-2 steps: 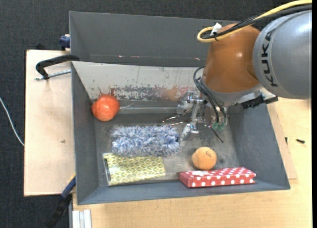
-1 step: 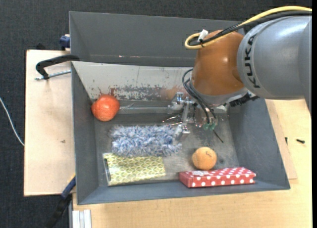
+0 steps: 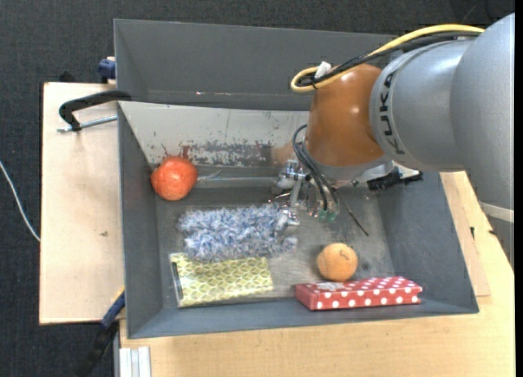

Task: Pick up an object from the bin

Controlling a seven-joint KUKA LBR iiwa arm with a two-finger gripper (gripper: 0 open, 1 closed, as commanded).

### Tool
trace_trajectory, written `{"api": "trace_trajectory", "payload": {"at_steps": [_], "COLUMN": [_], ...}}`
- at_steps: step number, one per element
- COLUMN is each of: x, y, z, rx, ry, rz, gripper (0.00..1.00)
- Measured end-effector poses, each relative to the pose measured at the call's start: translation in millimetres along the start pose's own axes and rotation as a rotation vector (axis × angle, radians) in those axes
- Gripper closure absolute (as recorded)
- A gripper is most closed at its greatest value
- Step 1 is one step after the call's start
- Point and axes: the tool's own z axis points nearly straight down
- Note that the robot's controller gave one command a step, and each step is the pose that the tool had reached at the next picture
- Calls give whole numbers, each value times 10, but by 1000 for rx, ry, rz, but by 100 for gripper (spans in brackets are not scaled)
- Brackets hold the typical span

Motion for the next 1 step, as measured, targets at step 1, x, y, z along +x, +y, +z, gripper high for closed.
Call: {"api": "trace_trajectory", "payload": {"at_steps": [1], "x": [126], "y": [323], "z": [196], "rx": [1], "ry": [-15], "rz": [-12], "gripper": [100]}}
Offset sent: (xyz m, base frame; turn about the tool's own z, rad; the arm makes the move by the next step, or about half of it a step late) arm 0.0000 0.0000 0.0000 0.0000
